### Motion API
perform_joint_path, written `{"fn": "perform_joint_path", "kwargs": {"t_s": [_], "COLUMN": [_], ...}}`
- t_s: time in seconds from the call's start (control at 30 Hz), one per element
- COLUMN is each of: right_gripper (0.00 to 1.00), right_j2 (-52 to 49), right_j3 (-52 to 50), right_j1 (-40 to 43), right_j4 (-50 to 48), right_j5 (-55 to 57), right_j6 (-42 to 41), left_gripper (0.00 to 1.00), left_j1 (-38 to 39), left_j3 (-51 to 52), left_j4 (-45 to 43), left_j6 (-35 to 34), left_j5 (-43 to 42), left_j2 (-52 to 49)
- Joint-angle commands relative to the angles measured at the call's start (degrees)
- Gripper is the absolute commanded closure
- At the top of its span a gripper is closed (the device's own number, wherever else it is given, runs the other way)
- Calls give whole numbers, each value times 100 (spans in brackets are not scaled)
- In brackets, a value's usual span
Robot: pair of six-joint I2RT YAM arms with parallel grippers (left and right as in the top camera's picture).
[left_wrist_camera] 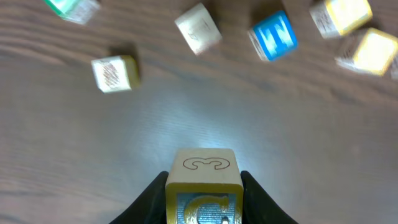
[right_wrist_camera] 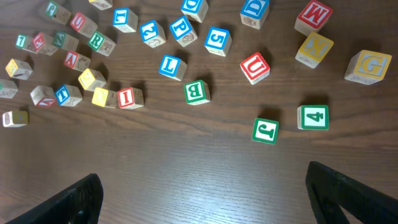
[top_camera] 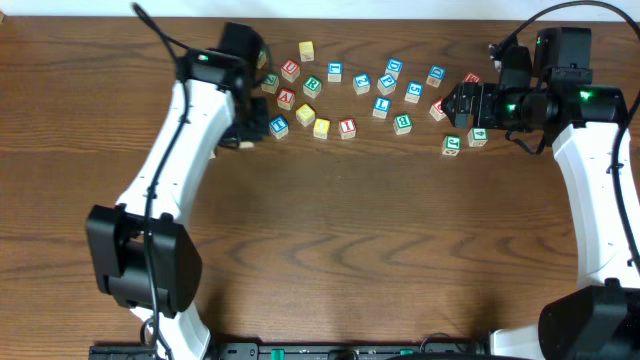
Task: Spell out CORL
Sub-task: 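Carry the yellow C block toward the open table center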
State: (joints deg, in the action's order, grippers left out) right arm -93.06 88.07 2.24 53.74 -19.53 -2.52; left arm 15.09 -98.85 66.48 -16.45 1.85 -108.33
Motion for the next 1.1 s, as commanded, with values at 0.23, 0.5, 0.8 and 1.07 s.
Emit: {"fn": "perform_joint_path", "kwargs": {"t_s": [0.23, 0.5, 0.8, 1.07], "right_gripper": [1, 1, 1, 1], "right_j2": [11, 11, 11, 11], "right_j3": [116, 114, 114, 114], "right_j1": [24, 24, 22, 9], "right_j4": [7, 0, 35, 116], "right_j5": [11, 11, 9, 9], "right_j6": [4, 4, 4, 2], "left_gripper": [71, 71, 71, 71], "left_j1": [907, 1172, 1200, 1200], "left_j3": [813, 1602, 2100, 2269], "left_j4": [-20, -695, -1486, -2035], "left_j6": [-671, -765, -472, -116], "left_j5": [7, -162, -186, -184], "left_j2": [-184, -190, -192, -195]}}
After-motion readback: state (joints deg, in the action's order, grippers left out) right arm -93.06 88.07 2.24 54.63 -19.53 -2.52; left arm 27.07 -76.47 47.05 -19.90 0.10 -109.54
